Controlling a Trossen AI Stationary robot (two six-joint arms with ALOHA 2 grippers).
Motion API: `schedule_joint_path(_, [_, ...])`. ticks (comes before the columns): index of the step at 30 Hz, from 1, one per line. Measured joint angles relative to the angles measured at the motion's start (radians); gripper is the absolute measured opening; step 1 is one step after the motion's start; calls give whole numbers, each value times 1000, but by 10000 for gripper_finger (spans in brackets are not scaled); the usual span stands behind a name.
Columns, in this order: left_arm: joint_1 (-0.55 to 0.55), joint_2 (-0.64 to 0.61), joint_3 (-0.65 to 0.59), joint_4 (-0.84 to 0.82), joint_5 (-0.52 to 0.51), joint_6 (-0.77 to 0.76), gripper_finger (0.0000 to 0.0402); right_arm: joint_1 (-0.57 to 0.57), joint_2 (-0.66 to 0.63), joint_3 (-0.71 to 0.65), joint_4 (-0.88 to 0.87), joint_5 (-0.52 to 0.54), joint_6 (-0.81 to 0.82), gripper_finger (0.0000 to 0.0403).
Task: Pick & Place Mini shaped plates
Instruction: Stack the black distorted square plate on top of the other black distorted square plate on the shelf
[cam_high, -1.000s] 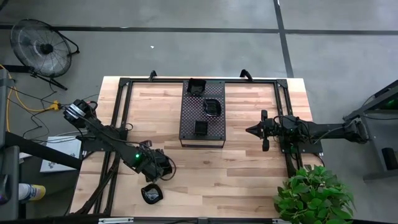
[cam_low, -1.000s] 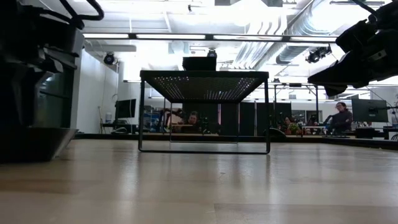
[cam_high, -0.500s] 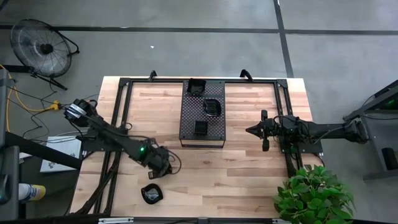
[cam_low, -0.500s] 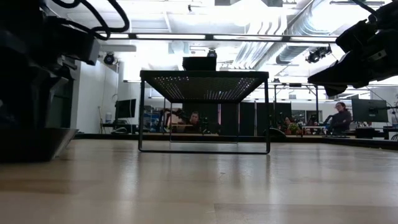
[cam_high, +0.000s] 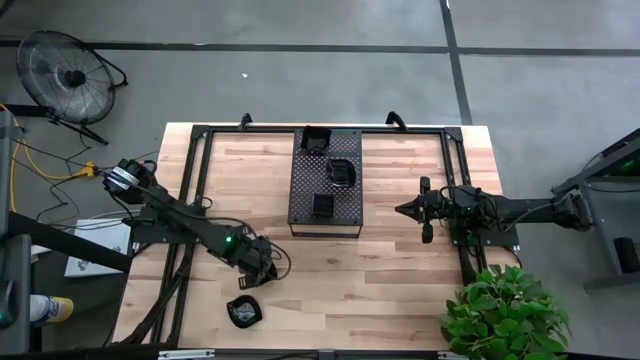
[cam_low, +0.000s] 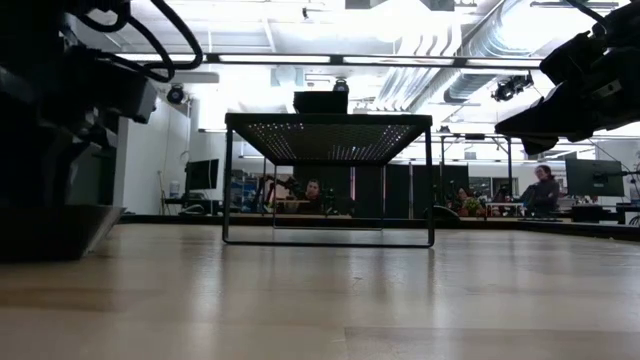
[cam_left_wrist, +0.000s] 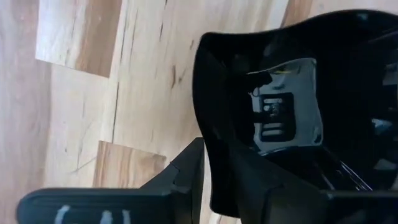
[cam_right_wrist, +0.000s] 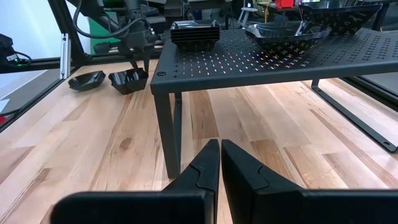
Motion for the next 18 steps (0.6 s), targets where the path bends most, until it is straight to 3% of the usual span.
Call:
schedule_joint_path(12, [-1, 0, -3, 3, -28, 3, 6, 0, 0, 0, 0, 0, 0, 12])
schedule_joint_path(18, [-1, -24, -2, 0, -42, 10, 2, 0, 0, 0, 0, 0, 0, 12])
